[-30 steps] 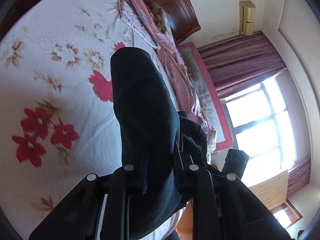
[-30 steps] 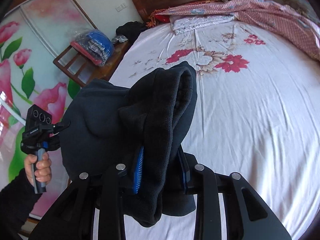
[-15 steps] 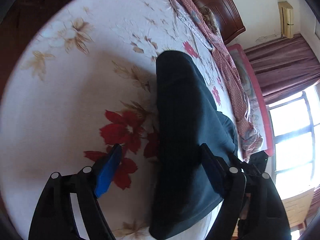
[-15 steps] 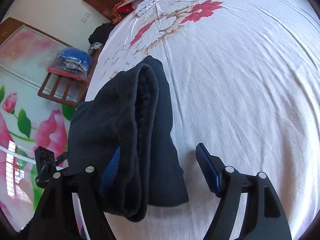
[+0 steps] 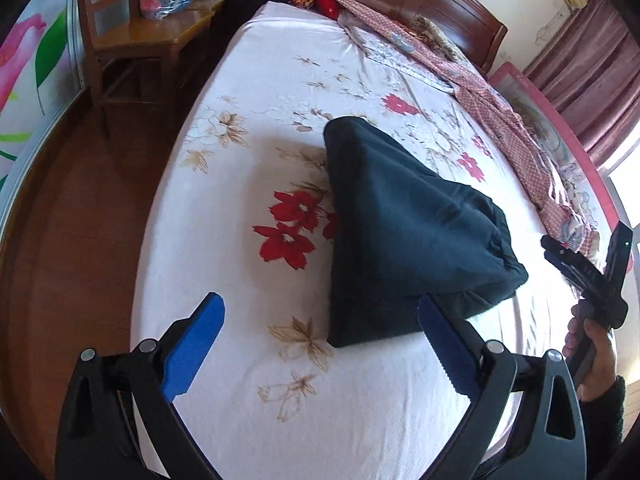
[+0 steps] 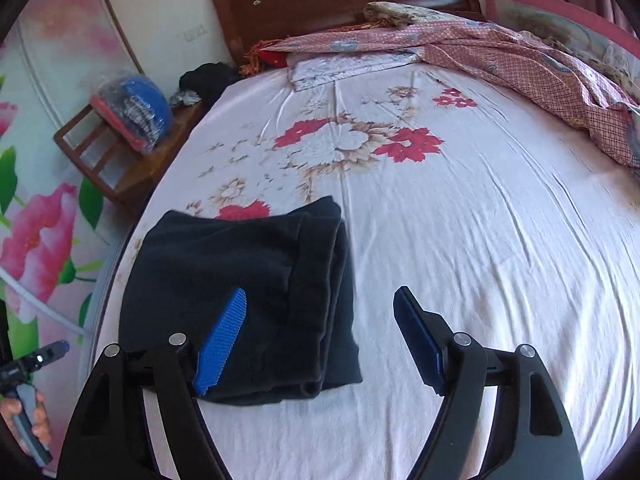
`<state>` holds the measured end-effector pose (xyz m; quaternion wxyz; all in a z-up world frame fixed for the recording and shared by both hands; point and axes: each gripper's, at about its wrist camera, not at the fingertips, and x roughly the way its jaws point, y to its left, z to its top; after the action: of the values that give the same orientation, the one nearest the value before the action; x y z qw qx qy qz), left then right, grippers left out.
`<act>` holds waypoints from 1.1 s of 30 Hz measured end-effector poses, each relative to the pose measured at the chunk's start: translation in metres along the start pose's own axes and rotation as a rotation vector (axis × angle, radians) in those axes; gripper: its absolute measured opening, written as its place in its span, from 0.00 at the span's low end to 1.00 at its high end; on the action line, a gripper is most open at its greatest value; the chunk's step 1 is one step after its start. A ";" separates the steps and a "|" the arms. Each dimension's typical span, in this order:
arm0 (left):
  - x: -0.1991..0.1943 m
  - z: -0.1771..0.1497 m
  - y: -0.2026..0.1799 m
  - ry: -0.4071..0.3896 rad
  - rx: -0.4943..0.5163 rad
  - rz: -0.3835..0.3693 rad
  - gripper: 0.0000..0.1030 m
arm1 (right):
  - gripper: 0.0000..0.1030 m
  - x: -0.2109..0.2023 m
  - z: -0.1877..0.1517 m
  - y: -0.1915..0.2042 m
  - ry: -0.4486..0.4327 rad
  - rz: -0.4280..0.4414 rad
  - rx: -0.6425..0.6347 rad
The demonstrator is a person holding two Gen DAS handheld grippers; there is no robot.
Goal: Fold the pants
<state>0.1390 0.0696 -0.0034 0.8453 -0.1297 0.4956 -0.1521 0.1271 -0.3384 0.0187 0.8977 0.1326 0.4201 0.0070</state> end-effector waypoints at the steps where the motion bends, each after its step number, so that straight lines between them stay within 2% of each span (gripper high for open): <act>1: -0.004 -0.005 -0.005 -0.007 0.009 -0.014 0.95 | 0.74 0.005 -0.010 0.005 0.022 0.005 -0.026; 2: -0.006 -0.009 -0.010 -0.003 0.026 -0.029 0.95 | 0.74 0.018 -0.021 0.008 0.071 0.011 -0.049; 4: -0.013 -0.018 -0.017 -0.008 0.051 -0.034 0.95 | 0.74 0.053 -0.042 0.004 0.194 -0.069 -0.049; 5: -0.014 -0.019 -0.019 -0.007 0.054 -0.035 0.95 | 0.74 0.067 -0.052 -0.007 0.232 -0.047 0.007; 6: -0.015 -0.020 -0.018 0.003 0.047 -0.044 0.95 | 0.77 0.068 -0.056 -0.017 0.229 -0.015 0.086; 7: -0.017 -0.022 -0.018 0.010 0.028 -0.050 0.95 | 0.77 0.063 -0.056 -0.019 0.200 -0.002 0.114; 9: -0.023 -0.026 -0.014 -0.006 0.002 -0.059 0.95 | 0.77 0.052 -0.049 -0.007 0.189 -0.063 0.055; 10: -0.025 -0.027 -0.013 -0.012 -0.005 -0.043 0.95 | 0.77 0.043 -0.045 -0.005 0.191 -0.067 0.076; 12: -0.030 -0.032 -0.016 -0.037 0.006 0.025 0.95 | 0.80 0.007 -0.042 -0.008 0.124 -0.077 0.180; 14: -0.042 -0.039 -0.023 -0.090 0.032 0.113 0.95 | 0.90 -0.027 -0.049 -0.005 0.095 -0.148 0.208; 17: -0.056 -0.056 -0.041 -0.173 0.086 0.280 0.98 | 0.93 -0.051 -0.078 0.006 0.189 -0.277 0.163; 20: -0.061 -0.079 -0.054 -0.179 0.104 0.389 0.98 | 0.93 -0.061 -0.122 0.012 0.291 -0.402 0.161; 24: -0.059 -0.109 -0.061 -0.089 0.100 0.461 0.98 | 0.93 -0.061 -0.169 0.022 0.395 -0.372 0.227; 26: -0.060 -0.116 -0.063 -0.075 0.088 0.467 0.98 | 0.93 -0.061 -0.171 0.038 0.364 -0.377 0.192; 28: -0.063 -0.115 -0.068 -0.088 0.079 0.452 0.98 | 0.93 -0.064 -0.160 0.066 0.273 -0.416 0.082; 30: -0.068 -0.108 -0.075 -0.113 0.086 0.503 0.98 | 0.93 -0.074 -0.147 0.093 0.156 -0.483 -0.047; 33: -0.083 -0.098 -0.083 -0.173 0.105 0.525 0.98 | 0.93 -0.101 -0.125 0.113 -0.006 -0.526 -0.117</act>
<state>0.0041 0.0182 0.0471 0.9004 0.0345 0.4297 0.0583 -0.0215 -0.2123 0.0455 0.8761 -0.0331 0.4361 -0.2028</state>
